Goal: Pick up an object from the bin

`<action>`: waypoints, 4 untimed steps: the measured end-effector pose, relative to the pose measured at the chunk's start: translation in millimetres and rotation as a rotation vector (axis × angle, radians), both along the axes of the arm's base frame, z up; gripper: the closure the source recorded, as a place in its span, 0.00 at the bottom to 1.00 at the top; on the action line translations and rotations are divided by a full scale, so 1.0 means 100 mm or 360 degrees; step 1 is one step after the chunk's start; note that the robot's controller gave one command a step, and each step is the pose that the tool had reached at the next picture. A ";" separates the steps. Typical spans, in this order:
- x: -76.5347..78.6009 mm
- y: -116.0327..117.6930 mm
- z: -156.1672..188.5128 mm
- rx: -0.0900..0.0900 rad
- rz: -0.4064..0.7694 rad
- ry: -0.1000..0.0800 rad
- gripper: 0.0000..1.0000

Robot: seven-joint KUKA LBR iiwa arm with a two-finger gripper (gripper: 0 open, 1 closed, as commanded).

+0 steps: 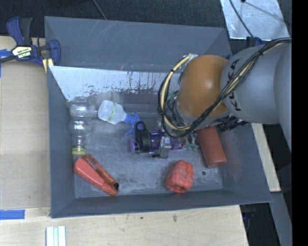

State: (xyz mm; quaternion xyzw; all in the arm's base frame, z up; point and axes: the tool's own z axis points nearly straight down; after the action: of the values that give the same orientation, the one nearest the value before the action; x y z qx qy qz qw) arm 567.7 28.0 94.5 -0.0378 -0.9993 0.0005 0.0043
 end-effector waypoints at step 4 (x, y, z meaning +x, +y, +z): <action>0.03 0.00 0.33 0.0001 -0.0001 -0.0014 1.00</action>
Offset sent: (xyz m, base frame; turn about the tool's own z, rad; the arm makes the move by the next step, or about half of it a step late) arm 0.0000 0.0002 0.0038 0.0000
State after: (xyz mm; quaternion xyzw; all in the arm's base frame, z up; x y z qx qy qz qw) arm 570.3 27.8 127.6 -0.0382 -0.9993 0.0000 -0.0002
